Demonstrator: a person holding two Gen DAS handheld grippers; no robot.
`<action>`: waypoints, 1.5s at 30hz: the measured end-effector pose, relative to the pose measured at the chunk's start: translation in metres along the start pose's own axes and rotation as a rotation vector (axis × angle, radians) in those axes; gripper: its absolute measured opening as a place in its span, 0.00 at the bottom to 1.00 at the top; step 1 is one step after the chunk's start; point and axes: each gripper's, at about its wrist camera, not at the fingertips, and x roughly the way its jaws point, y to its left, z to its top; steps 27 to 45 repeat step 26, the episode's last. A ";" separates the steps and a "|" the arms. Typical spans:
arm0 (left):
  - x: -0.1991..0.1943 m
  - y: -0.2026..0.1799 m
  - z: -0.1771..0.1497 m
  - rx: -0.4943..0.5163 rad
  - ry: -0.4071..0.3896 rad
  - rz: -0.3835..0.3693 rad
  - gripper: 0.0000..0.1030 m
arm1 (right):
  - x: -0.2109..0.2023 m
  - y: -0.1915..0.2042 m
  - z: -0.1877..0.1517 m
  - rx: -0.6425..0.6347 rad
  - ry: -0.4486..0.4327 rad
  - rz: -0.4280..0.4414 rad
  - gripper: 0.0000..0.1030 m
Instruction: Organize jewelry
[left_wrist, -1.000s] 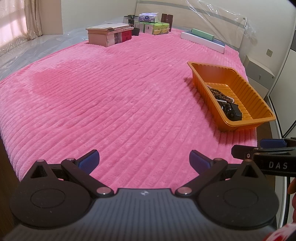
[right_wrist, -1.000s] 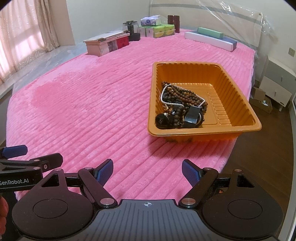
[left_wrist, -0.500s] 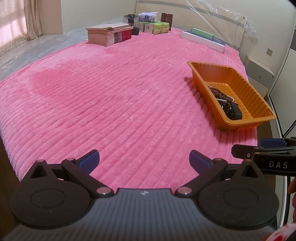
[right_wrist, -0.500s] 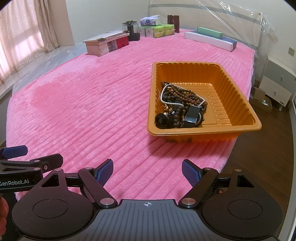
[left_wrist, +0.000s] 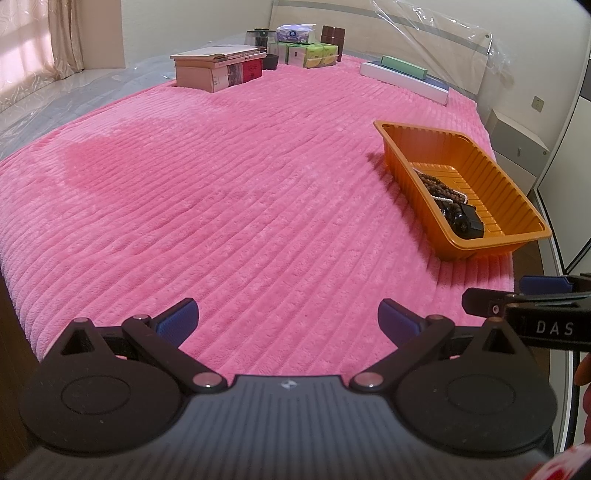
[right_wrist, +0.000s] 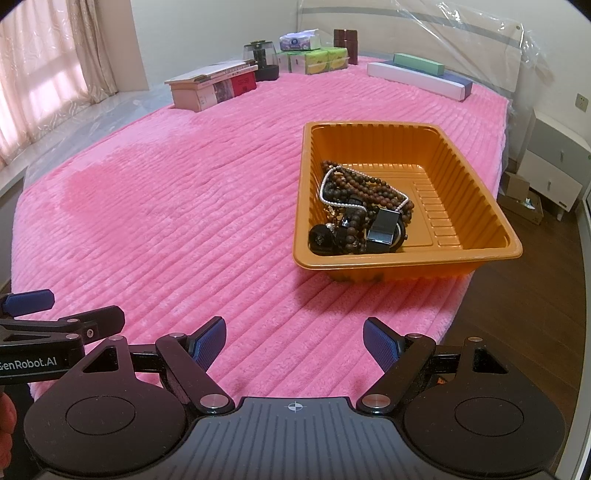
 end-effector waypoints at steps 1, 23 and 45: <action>0.000 0.000 0.000 0.000 0.000 0.000 1.00 | 0.000 0.000 0.000 0.000 -0.001 -0.001 0.79; 0.001 -0.001 -0.003 -0.007 -0.012 0.002 1.00 | 0.001 -0.001 0.000 0.001 -0.001 -0.001 0.79; 0.003 0.000 -0.003 -0.012 -0.013 0.005 1.00 | 0.001 -0.001 -0.001 0.003 -0.002 0.000 0.79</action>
